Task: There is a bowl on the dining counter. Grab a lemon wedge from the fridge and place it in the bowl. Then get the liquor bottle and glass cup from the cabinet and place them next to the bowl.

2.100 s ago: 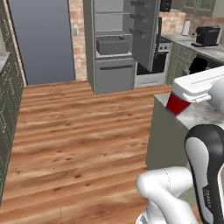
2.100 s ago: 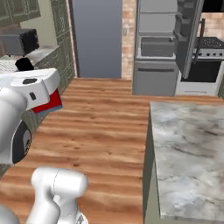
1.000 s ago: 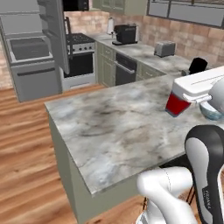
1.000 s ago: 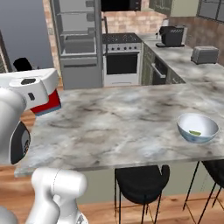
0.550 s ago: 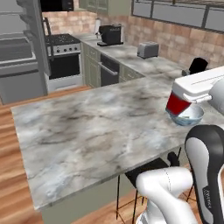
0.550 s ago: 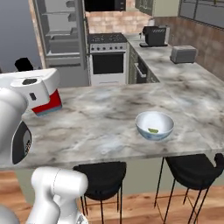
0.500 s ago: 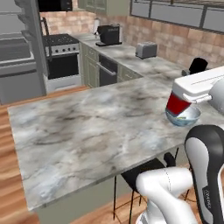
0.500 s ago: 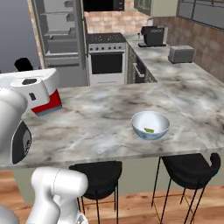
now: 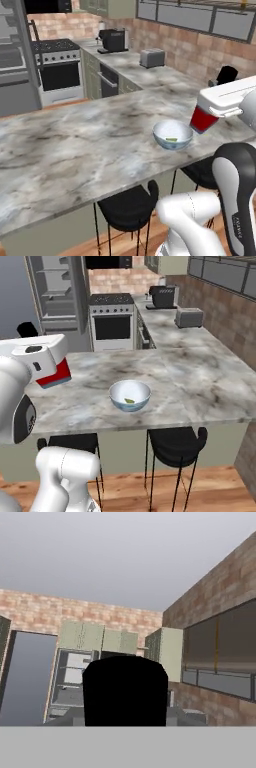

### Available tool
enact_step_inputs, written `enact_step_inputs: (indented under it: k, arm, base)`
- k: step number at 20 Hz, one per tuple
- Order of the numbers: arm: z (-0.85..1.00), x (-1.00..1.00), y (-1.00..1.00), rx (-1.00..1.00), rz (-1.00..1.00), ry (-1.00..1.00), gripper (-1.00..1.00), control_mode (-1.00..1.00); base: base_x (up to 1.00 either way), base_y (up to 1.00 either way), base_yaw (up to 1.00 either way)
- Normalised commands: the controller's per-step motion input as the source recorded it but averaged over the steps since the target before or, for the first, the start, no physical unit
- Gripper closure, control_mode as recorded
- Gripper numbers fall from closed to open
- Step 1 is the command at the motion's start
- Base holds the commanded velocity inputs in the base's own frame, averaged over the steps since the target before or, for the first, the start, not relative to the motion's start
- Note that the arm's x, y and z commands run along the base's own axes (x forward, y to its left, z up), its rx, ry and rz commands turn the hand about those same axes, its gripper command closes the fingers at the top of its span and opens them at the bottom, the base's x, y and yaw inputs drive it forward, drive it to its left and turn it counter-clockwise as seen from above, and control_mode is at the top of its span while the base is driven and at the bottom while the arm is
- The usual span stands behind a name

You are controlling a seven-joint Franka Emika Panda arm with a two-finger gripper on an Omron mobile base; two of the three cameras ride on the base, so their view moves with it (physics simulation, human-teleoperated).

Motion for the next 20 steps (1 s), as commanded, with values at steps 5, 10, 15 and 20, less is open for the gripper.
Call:
enact_step_inputs:
  k: [5, 10, 15, 20]
  arm:
    - [0.0, 0.0, 0.0, 0.0, 0.0, 0.0, 1.0, 1.0]
    - [0.0, 0.0, 0.0, 0.0, 0.0, 0.0, 1.0, 1.0]
    - [0.0, 0.0, 0.0, 0.0, 0.0, 0.0, 1.0, 1.0]
    - [0.0, 0.0, 0.0, 0.0, 0.0, 0.0, 1.0, 1.0]
  base:
    - [0.38, -0.96, 0.13]
    - [0.68, -0.76, 0.28]
    - [0.65, -0.7, 0.27]
    - [0.67, -0.72, 0.23]
